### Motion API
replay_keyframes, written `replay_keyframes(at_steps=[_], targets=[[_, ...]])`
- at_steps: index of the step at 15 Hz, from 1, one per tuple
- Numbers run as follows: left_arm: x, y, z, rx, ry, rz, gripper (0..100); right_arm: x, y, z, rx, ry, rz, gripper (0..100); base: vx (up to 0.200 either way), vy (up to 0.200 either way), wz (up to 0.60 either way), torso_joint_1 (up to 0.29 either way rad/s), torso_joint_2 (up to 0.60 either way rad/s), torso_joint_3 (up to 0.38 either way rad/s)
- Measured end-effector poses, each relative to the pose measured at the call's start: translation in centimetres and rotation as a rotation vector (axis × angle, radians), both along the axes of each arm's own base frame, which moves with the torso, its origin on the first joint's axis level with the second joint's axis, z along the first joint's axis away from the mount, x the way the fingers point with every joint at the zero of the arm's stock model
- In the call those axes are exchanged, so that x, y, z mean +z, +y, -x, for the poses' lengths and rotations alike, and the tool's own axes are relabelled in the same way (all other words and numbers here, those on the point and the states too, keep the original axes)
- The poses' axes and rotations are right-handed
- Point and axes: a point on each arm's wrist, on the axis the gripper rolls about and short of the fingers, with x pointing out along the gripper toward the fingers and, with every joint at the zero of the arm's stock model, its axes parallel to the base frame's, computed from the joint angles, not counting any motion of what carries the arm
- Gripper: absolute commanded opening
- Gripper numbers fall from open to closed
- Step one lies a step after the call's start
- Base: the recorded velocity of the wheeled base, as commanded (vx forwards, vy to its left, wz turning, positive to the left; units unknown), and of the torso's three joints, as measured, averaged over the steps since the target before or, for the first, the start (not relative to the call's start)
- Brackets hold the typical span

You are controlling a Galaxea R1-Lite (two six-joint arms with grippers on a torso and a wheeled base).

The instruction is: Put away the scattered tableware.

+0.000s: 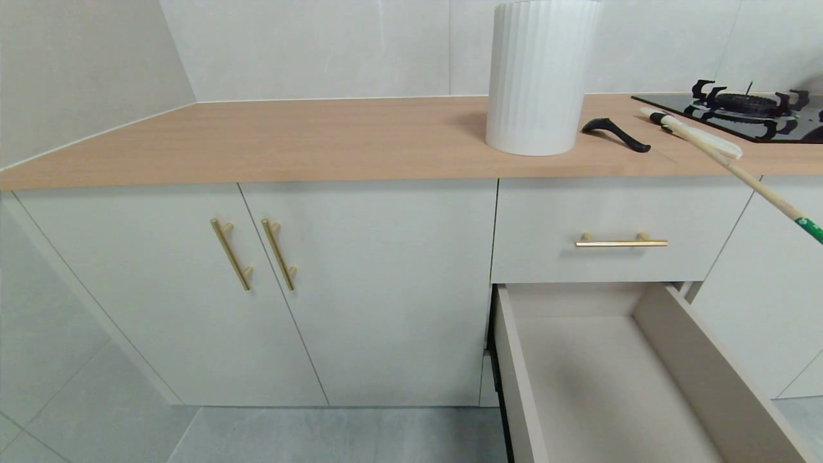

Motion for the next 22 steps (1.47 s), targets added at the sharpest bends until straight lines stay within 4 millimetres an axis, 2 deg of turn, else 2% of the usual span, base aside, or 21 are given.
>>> replay_keyframes(at_steps=[3,9,16,19,22], targets=[[0.0,0.0,0.0,0.0,0.0,0.0,100,-1.6,0.5,-0.3,0.053,0.061,0.023,0,0.0,0.0,0.0,0.0,0.0,0.0],[0.0,0.0,0.0,0.0,0.0,0.0,100,-7.9,2.2,-4.3,0.134,0.347,0.212,0,0.0,0.0,0.0,0.0,0.0,0.0],[0.0,0.0,0.0,0.0,0.0,0.0,100,-13.0,4.6,-8.1,0.201,0.501,0.265,0,0.0,0.0,0.0,0.0,0.0,0.0],[0.0,0.0,0.0,0.0,0.0,0.0,100,-15.5,5.7,-10.5,0.181,0.595,0.255,0,0.0,0.0,0.0,0.0,0.0,0.0],[0.0,0.0,0.0,0.0,0.0,0.0,100,-18.0,7.3,-13.7,0.108,0.671,0.2,0,0.0,0.0,0.0,0.0,0.0,0.0]])
